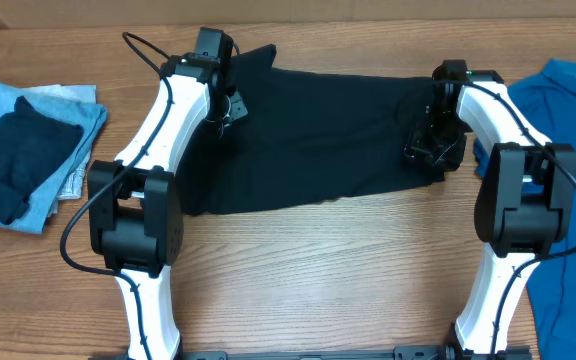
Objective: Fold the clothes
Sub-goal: 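Pull both ends outward and upward with both grippers to straighten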
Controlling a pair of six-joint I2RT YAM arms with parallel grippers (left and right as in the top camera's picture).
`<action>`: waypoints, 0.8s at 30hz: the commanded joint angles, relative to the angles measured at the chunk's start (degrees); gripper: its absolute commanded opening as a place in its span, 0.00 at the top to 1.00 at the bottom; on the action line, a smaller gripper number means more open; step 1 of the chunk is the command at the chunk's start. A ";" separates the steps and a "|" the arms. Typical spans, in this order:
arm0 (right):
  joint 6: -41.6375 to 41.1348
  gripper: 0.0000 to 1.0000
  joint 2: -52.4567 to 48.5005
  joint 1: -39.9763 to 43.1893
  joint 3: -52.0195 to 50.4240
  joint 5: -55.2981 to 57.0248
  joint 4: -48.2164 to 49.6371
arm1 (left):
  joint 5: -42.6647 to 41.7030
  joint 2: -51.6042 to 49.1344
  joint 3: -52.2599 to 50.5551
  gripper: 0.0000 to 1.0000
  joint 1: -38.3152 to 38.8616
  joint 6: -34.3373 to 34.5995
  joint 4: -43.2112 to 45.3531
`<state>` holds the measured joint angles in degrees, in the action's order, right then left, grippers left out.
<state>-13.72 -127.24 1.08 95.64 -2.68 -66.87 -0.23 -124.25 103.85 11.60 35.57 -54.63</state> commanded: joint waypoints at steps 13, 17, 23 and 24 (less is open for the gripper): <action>0.57 0.38 -1.73 0.37 -0.81 0.70 1.68 | 0.74 -6.05 -0.63 0.53 -3.78 8.79 -1.81; 0.57 0.37 -1.73 0.37 -0.81 0.70 1.68 | 0.74 -6.62 -0.63 0.53 -4.31 8.59 -1.84; 0.57 0.38 -1.73 0.37 -0.81 0.70 1.64 | 0.42 -6.58 -0.61 0.96 -4.50 8.55 -0.68; 0.57 0.38 -1.73 0.37 -0.81 0.68 1.64 | 0.39 -6.54 -0.52 0.96 -4.57 8.55 -0.55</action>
<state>-13.69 -127.24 1.08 95.64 -2.61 -66.89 -0.25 -130.32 103.53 7.14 43.81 -55.64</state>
